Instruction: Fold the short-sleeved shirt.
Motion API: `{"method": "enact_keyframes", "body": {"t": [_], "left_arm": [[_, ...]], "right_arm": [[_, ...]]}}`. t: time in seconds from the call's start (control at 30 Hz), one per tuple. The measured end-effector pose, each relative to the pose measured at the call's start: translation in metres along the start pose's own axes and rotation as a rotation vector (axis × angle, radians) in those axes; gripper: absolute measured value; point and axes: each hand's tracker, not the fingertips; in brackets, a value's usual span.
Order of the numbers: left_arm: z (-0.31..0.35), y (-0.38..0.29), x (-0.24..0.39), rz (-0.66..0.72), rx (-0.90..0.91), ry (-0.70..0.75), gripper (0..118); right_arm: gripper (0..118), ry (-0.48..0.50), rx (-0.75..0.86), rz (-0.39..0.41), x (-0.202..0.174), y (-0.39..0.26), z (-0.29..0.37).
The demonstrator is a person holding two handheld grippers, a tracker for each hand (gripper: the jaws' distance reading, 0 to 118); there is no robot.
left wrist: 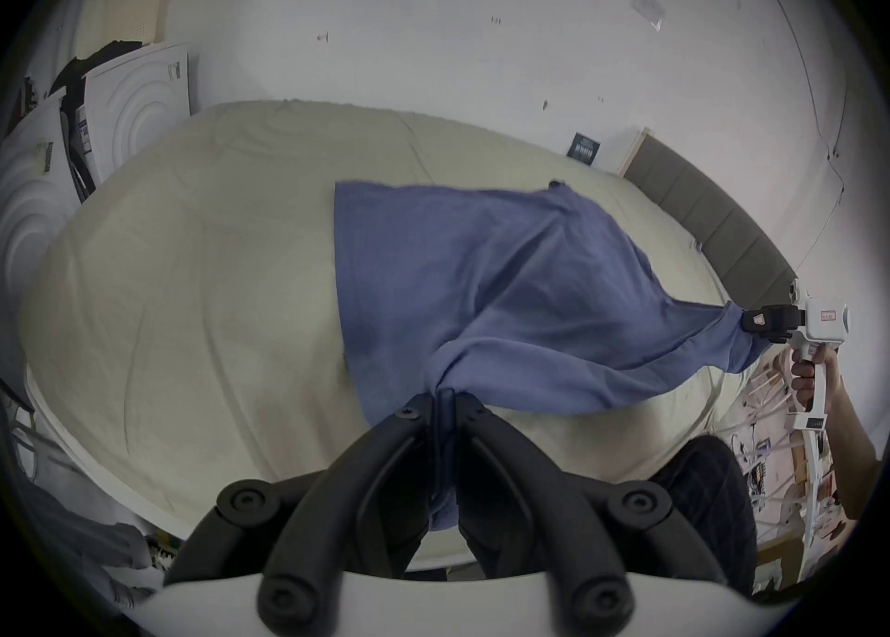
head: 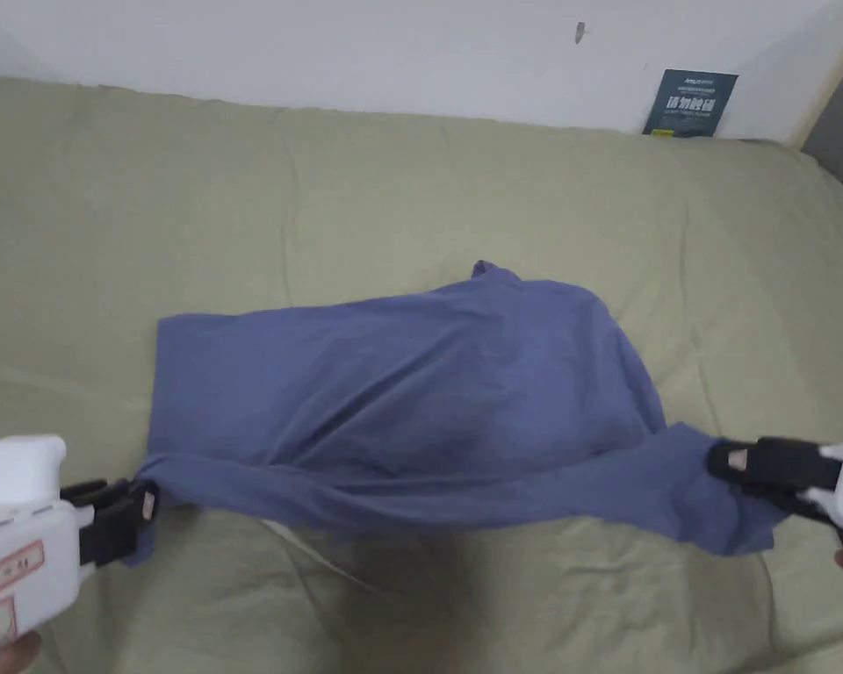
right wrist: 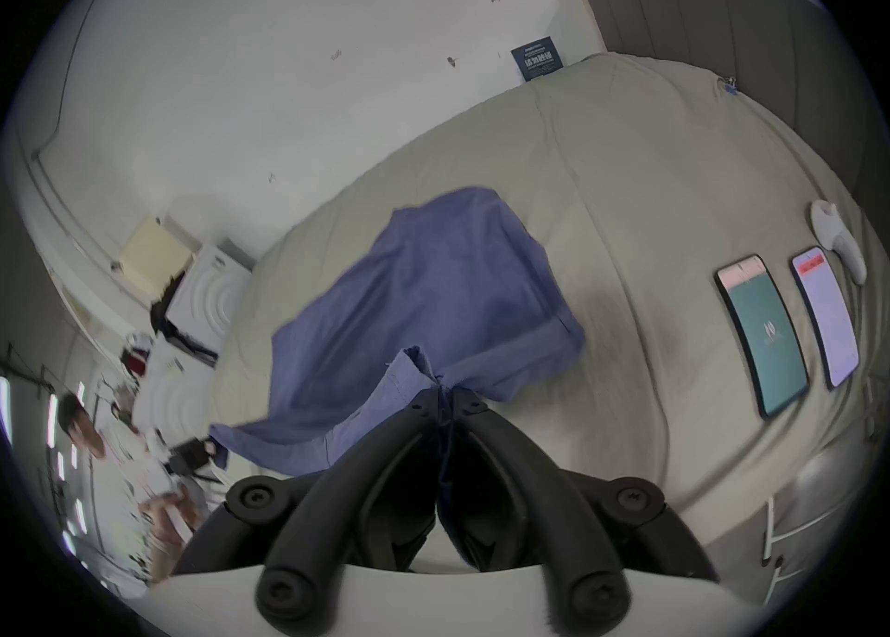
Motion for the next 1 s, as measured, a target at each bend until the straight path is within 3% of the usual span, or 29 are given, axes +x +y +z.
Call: {"method": "enact_keyframes", "body": {"t": [0.17, 0.3, 0.4, 0.5, 0.53, 0.57, 0.6, 0.63, 0.67, 0.77, 0.87, 1.0], "left_arm": [[-0.050, 0.053, -0.002, 0.004, -0.044, 0.029, 9], [-0.110, 0.071, -0.008, 0.002, -0.223, 0.094, 9], [-0.140, 0.067, -0.009, -0.036, -0.299, 0.128, 9], [-0.155, 0.064, -0.014, -0.025, -0.288, 0.113, 9], [-0.153, 0.063, -0.016, -0.006, -0.271, 0.103, 15], [-0.147, 0.063, -0.017, 0.017, -0.237, 0.100, 41], [-0.141, 0.062, -0.018, 0.018, -0.217, 0.121, 84], [-0.129, 0.059, -0.019, -0.002, -0.189, 0.137, 118], [-0.107, 0.060, -0.016, -0.072, -0.027, 0.135, 114], [-0.056, 0.035, -0.006, -0.054, 0.039, 0.149, 118], [-0.007, -0.004, 0.011, -0.083, 0.168, 0.157, 118], [0.033, -0.062, 0.033, -0.117, 0.218, 0.232, 114]], "right_arm": [[5, -0.029, -0.049, -0.065, -0.003, 0.065, -0.070], [5, -0.116, -0.203, -0.098, 0.011, 0.091, -0.148], [5, -0.213, -0.277, -0.056, 0.013, 0.088, -0.190], [5, -0.241, -0.275, 0.012, 0.013, 0.084, -0.202], [9, -0.238, -0.230, 0.036, 0.012, 0.082, -0.197], [28, -0.259, -0.154, 0.049, 0.013, 0.081, -0.188], [65, -0.268, -0.080, 0.065, 0.013, 0.079, -0.178], [111, -0.244, -0.024, 0.085, 0.012, 0.074, -0.165], [118, -0.207, 0.038, 0.111, 0.010, 0.067, -0.149], [118, -0.225, 0.166, 0.178, -0.008, 0.037, -0.083], [118, -0.131, 0.247, 0.235, -0.025, -0.022, -0.041], [113, -0.103, 0.326, 0.395, -0.046, -0.108, 0.008]]}}
